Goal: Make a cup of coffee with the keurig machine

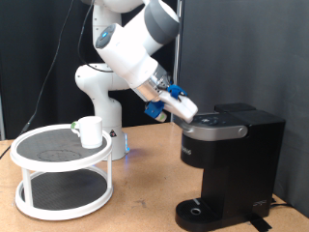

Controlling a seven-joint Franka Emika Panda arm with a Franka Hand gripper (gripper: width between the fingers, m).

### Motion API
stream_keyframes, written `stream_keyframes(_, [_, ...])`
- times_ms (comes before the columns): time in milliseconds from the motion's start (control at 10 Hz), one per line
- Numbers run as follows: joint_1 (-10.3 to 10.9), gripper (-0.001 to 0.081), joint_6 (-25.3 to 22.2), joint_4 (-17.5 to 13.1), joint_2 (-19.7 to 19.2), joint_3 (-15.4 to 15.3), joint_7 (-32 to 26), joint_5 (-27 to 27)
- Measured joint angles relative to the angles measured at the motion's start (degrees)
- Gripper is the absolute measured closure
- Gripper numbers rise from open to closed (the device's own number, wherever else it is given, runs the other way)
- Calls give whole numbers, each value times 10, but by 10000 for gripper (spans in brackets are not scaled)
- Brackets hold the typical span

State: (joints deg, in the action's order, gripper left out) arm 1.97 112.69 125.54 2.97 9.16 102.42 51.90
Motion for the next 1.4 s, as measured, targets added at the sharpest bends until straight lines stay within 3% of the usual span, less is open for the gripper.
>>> stream_keyframes(300, [0,806,-31,-4,24,-1,14,0])
stream_keyframes(600, [0,806,-50,-10,49,1,16,57])
stream_keyframes(800, [0,806,-23,-2,50,-1,10,57])
stream_keyframes(1000, [-1,806,10,37,75,1,-5,96])
stream_keyframes(1400, [-28,806,34,125,146,4,86,87])
